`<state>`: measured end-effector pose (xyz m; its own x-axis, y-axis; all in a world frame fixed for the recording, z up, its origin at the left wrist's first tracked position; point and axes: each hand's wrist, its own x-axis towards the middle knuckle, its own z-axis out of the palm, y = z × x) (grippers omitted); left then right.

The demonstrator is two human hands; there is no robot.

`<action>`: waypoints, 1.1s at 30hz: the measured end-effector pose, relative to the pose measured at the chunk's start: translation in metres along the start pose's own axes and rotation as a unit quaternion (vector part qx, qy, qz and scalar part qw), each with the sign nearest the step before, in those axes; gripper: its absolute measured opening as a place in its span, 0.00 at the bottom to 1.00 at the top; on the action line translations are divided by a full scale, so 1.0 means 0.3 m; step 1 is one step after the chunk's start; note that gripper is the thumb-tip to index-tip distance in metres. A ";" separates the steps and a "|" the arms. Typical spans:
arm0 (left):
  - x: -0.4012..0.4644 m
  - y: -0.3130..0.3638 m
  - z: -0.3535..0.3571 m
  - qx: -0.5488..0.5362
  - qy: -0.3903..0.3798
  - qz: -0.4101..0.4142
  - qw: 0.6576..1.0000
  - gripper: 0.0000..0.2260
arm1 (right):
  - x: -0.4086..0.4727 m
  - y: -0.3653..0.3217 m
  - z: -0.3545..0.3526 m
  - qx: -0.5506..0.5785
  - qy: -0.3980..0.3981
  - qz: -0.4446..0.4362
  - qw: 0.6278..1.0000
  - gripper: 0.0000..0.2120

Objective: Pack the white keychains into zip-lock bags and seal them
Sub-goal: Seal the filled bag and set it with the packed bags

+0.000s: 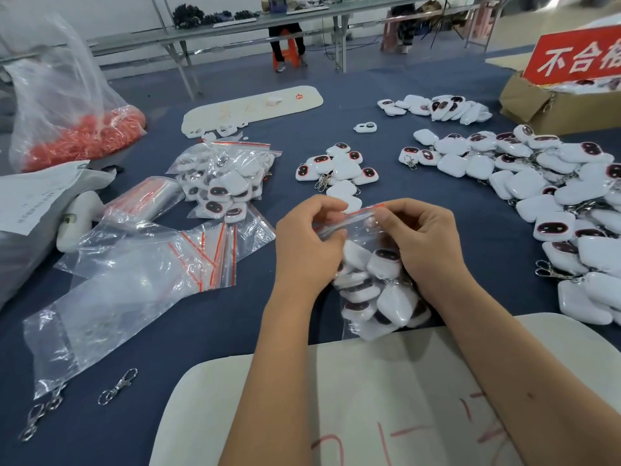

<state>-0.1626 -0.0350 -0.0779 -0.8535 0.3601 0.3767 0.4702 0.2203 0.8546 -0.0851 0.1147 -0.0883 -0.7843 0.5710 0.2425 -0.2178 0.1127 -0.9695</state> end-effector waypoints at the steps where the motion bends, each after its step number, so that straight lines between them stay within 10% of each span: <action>1: -0.001 0.005 0.003 0.033 0.003 0.020 0.999 0.11 | -0.003 -0.001 0.002 -0.010 -0.012 -0.010 1.000 0.06; 33: 0.007 0.018 0.017 0.048 -0.038 0.031 0.998 0.05 | -0.013 -0.019 0.014 -0.064 -0.049 -0.047 0.996 0.07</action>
<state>-0.1608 -0.0284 -0.0744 -0.8037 0.4432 0.3971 0.5450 0.2801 0.7903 -0.0834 0.1084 -0.0834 -0.8178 0.4723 0.3289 -0.2223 0.2679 -0.9374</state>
